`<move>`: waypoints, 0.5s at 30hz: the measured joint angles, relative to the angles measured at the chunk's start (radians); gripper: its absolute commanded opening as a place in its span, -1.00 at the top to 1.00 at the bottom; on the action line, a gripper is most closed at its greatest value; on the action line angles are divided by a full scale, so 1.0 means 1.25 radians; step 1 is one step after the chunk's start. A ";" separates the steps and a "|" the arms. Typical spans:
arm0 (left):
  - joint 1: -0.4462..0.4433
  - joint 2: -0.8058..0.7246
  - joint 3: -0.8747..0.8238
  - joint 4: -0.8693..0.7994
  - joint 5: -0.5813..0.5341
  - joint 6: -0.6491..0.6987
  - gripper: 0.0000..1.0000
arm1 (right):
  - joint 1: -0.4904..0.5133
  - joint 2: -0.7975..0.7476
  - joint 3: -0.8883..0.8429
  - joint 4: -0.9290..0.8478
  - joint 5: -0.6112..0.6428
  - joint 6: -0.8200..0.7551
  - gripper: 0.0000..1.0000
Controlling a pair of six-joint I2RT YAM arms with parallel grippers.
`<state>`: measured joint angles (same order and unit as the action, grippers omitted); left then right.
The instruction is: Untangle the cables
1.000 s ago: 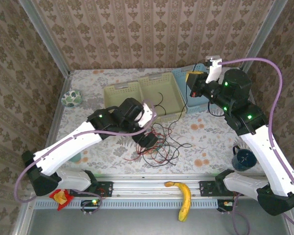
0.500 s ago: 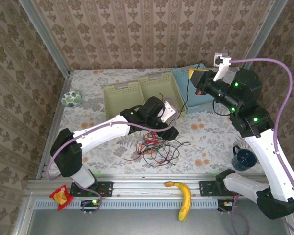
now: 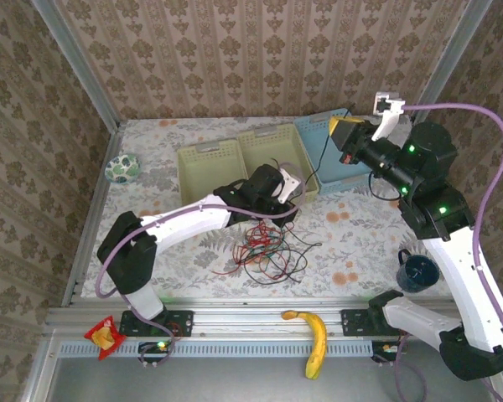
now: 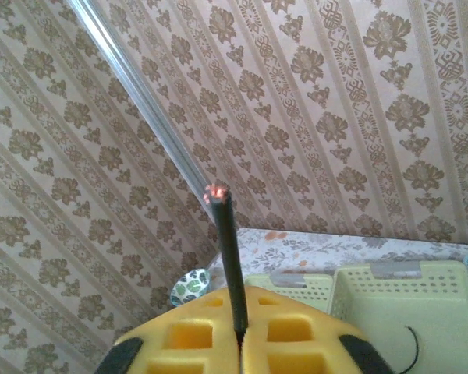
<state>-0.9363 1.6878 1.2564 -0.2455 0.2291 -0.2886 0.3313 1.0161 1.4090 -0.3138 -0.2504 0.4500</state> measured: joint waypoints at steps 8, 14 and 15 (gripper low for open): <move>0.134 -0.002 0.160 -0.052 -0.009 -0.168 1.00 | 0.025 -0.074 -0.164 -0.034 0.017 -0.024 -0.26; 0.186 -0.006 0.256 -0.065 0.028 -0.247 1.00 | 0.108 -0.160 -0.333 -0.086 0.060 -0.038 -0.28; 0.186 -0.006 0.278 -0.075 0.033 -0.251 1.00 | 0.123 -0.164 -0.353 -0.093 0.065 -0.044 -0.28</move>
<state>-0.7033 1.6806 1.6039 -0.3389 0.2699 -0.6018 0.4854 0.8116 0.9676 -0.4305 -0.1696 0.3950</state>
